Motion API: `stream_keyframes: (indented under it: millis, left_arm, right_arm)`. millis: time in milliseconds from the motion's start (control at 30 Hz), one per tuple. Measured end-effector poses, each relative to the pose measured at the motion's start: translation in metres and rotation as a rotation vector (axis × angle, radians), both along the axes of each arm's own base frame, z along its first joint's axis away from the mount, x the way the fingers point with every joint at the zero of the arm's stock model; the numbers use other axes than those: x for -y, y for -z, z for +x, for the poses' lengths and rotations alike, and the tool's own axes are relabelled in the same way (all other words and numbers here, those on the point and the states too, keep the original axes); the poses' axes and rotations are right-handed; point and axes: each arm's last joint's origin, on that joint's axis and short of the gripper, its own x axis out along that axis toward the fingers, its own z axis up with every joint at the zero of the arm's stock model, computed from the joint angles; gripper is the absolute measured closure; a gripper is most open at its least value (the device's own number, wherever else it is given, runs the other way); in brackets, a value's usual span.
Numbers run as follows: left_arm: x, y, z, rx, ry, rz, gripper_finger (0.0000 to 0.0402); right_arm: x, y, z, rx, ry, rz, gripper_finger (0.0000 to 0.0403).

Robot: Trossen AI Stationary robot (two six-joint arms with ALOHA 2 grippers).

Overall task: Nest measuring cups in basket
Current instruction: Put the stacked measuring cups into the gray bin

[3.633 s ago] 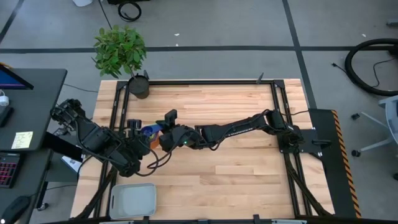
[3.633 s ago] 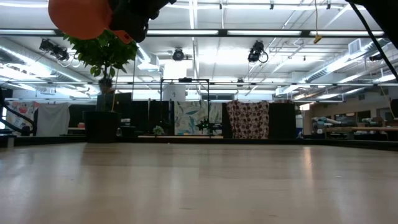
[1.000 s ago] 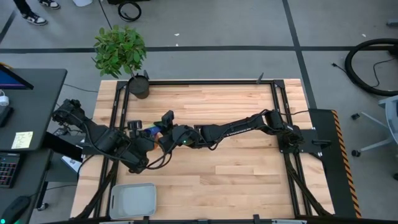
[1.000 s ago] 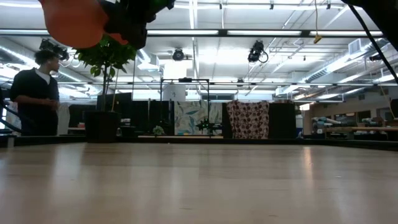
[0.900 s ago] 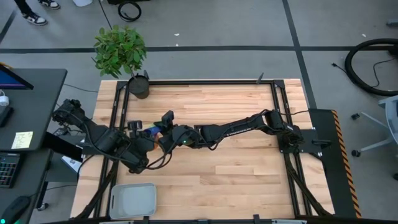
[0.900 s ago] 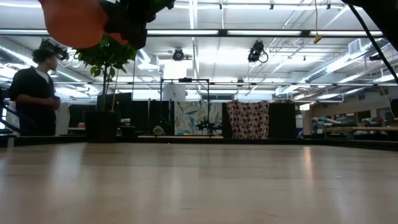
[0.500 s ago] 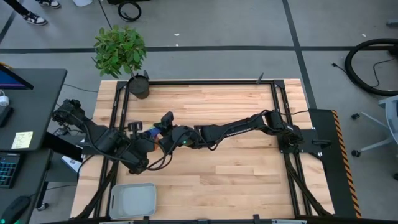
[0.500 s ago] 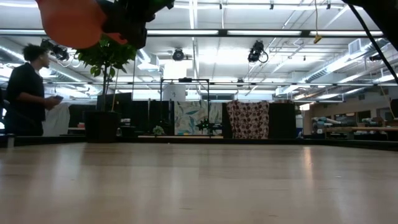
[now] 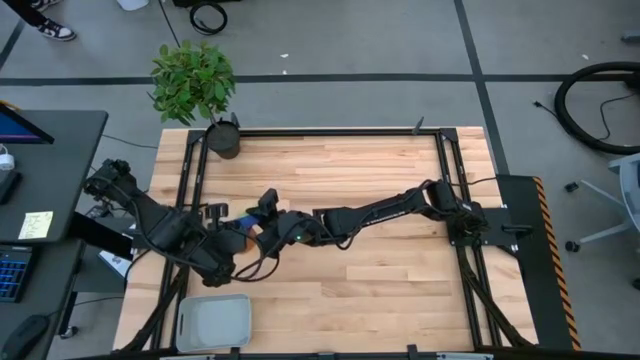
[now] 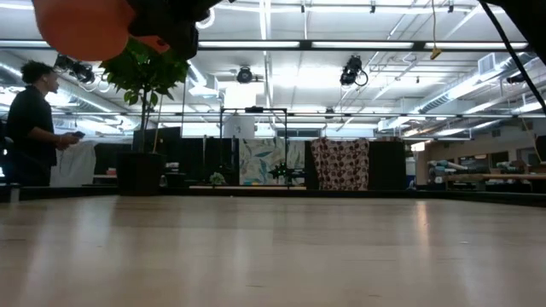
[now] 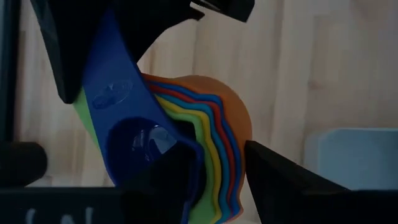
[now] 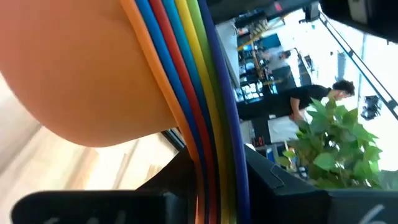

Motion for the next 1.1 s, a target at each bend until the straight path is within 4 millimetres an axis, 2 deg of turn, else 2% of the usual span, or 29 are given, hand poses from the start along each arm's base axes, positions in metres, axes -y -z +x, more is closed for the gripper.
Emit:
stream_keyframes:
  millis: [200,467,1100]
  left_arm:
    - [0.009,0.0,-0.004,0.003,0.0,-0.045,0.025]
    - [0.021,0.0,-0.008,0.029,0.009,-0.116,0.0282]
    - [0.029,-0.001,-0.007,0.054,-0.016,-0.21,0.0288]
  right_arm:
    - [-0.013,0.0,-0.002,0.002,-0.041,0.01,0.0318]
    - [-0.029,0.0,-0.005,0.004,-0.111,0.048,0.0319]
    - [-0.038,0.003,-0.007,-0.009,-0.175,0.109,0.0319]
